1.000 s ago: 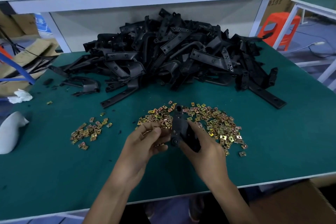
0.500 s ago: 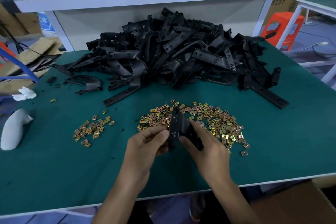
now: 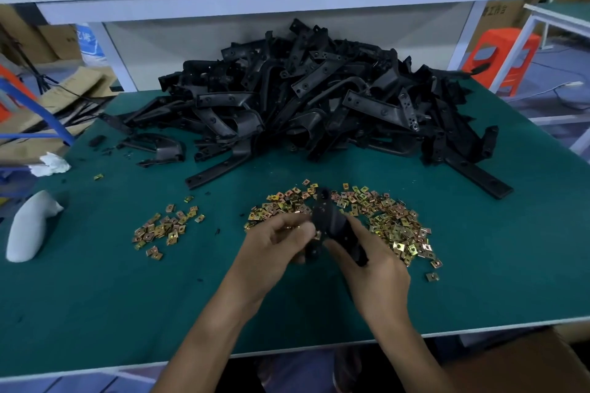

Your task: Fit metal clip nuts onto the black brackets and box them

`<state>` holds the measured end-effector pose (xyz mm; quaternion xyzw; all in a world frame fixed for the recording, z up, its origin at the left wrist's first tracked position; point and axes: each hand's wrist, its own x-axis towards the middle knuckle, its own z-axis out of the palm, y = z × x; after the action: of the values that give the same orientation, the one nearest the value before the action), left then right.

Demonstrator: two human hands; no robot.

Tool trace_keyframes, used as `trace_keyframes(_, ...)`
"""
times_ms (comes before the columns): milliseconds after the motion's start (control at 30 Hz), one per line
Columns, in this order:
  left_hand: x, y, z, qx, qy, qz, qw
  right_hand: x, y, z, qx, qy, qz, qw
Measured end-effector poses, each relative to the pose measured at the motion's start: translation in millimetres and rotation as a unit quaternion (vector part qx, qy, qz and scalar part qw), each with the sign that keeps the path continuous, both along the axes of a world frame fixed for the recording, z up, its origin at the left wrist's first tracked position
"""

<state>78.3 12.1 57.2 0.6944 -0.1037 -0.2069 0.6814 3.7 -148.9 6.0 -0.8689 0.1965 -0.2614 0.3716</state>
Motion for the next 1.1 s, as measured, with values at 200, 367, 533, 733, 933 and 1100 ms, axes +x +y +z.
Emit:
trace_keyframes(200,72,-7,-22,0.294,-0.229,0.105,0.922,0,-4,-2,0.062,-0.011,-0.028,0.998)
trace_keyframes(367,118,-24,-29,0.432,-0.338,0.026,0.836,0,-4,-4,0.061,-0.004,-0.022,0.998)
trace_keyframes(533,136,-40,-22,0.475,-0.284,-0.038,0.832,2,-4,-3,0.045,-0.002,-0.027,0.999)
trace_keyframes(733,120,-36,-20,0.442,-0.252,-0.021,0.861,2,-4,-3,0.025,-0.007,-0.029,0.999)
trace_keyframes(933,78,-16,5,0.169,-0.175,0.048,0.969,2,-2,-2,0.031,-0.011,-0.027,0.999)
trace_keyframes(1100,35,-13,21,-0.029,-0.002,0.039,0.999,2,-2,-1,0.011,-0.004,-0.022,1.0)
